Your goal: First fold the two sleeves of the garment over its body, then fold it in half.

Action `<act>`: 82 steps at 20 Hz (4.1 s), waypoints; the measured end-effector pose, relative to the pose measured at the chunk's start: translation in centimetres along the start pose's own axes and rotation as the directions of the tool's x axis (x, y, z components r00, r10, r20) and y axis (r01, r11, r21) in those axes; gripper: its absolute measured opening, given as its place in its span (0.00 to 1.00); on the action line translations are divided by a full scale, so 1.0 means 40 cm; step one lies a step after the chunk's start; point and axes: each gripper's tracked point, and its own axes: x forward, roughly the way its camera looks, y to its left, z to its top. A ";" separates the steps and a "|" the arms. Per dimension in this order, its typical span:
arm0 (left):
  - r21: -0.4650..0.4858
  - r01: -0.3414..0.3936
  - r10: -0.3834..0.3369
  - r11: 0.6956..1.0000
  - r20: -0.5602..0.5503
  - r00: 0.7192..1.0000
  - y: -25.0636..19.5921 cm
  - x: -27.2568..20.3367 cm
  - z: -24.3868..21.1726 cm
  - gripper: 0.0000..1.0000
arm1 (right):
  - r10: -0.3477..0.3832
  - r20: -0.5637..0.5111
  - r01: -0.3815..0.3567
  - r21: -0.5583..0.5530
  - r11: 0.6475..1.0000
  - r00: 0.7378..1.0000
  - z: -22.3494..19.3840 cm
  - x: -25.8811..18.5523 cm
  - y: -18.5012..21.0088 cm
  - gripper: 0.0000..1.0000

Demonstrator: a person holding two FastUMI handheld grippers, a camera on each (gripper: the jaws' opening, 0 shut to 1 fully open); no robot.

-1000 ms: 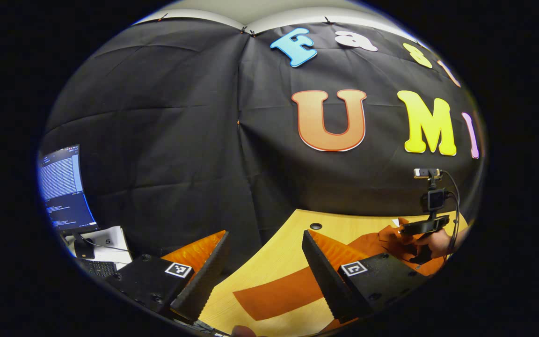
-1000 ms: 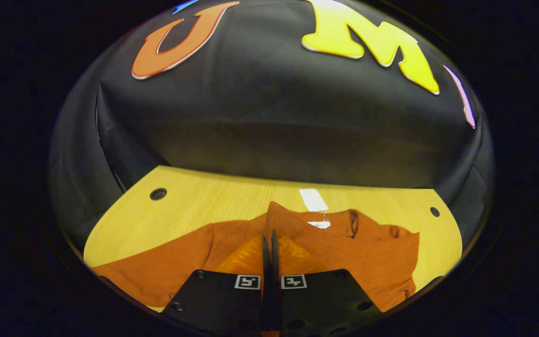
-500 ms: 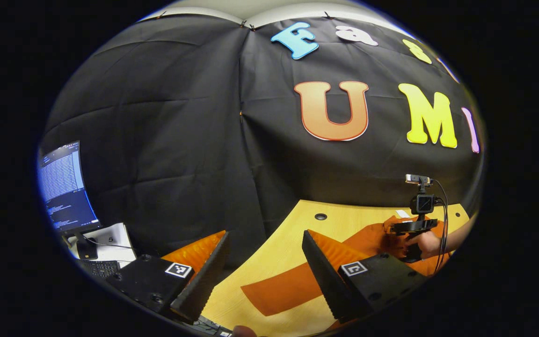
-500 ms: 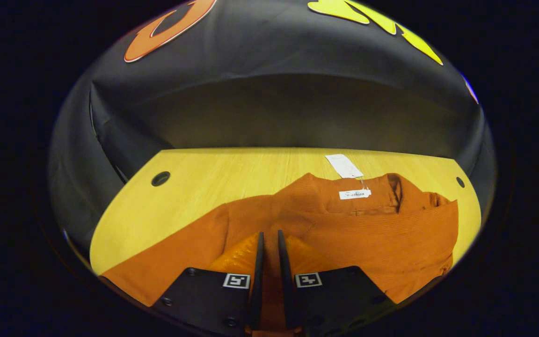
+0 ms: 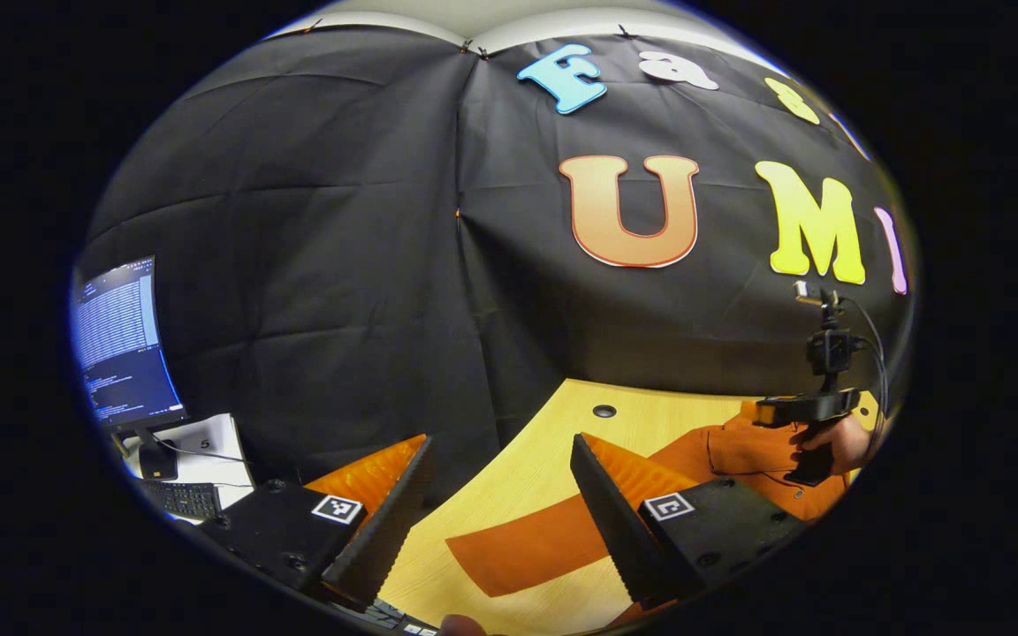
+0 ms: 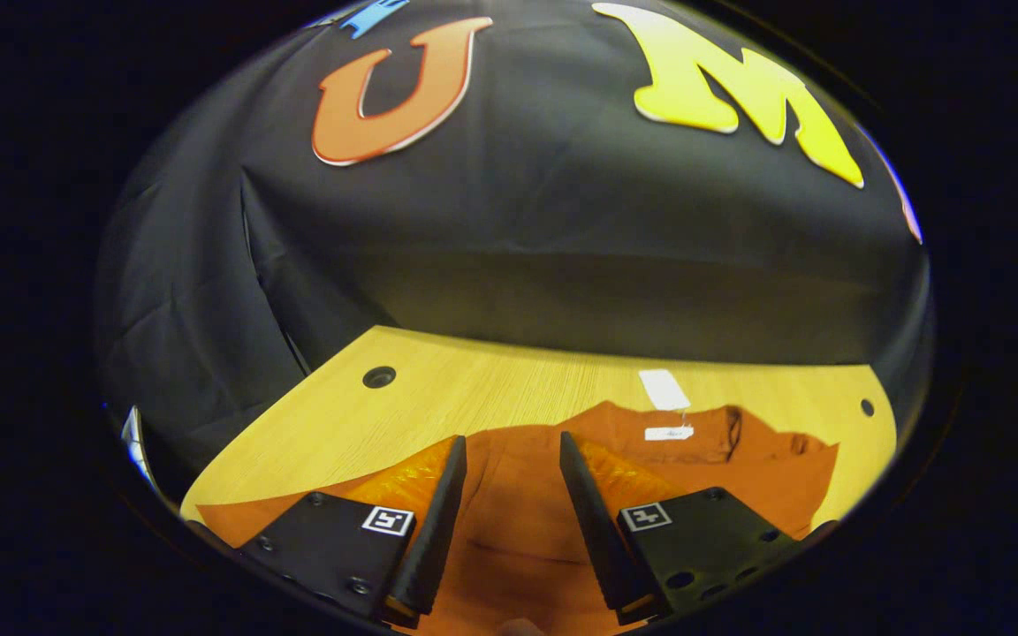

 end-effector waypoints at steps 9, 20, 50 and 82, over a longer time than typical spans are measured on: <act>-0.001 0.030 -0.030 1.000 0.011 0.999 -0.011 -0.024 -0.022 1.00 | 0.059 0.314 -0.043 -0.059 0.997 0.948 0.231 -0.443 0.009 0.88; -0.056 0.044 -0.049 0.997 -0.082 0.995 -0.002 0.003 -0.112 0.99 | -0.052 0.412 0.070 -0.030 0.997 0.910 0.232 -0.674 -0.076 0.88; -0.104 0.153 -0.185 0.983 -0.508 0.841 -0.090 0.180 -0.604 0.03 | -0.235 0.121 0.226 0.089 0.970 0.964 -0.080 -0.697 -0.243 0.87; -0.097 0.676 -0.679 0.731 -0.004 0.734 -1.121 0.252 0.269 0.03 | -0.217 0.099 0.193 0.206 0.959 0.971 -0.185 -0.860 -0.707 0.88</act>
